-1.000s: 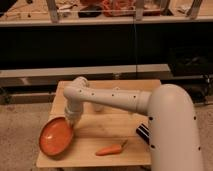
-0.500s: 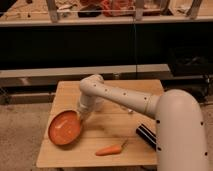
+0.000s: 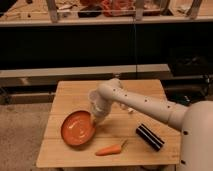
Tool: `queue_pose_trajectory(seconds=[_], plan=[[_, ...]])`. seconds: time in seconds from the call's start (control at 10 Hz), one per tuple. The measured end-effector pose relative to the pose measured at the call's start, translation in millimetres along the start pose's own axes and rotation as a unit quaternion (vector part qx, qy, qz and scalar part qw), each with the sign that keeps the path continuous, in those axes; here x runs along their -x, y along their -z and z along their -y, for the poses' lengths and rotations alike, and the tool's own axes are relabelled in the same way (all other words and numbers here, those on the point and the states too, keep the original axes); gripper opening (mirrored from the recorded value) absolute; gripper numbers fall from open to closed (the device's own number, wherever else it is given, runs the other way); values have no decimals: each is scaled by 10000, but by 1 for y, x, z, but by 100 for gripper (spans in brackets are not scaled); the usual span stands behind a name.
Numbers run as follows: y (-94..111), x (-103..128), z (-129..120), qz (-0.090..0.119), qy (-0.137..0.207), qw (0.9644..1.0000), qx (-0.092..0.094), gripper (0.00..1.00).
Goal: Drag the ceramic bowl in a circle
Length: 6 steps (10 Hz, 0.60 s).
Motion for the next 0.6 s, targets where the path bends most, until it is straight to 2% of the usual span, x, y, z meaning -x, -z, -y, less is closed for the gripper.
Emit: queue_pose_trajectory(seconds=[0.3, 0.6], plan=[[-3, 36, 7, -4, 175, 9998, 83, 0], [-13, 62, 27, 44, 601, 9979, 219, 0]])
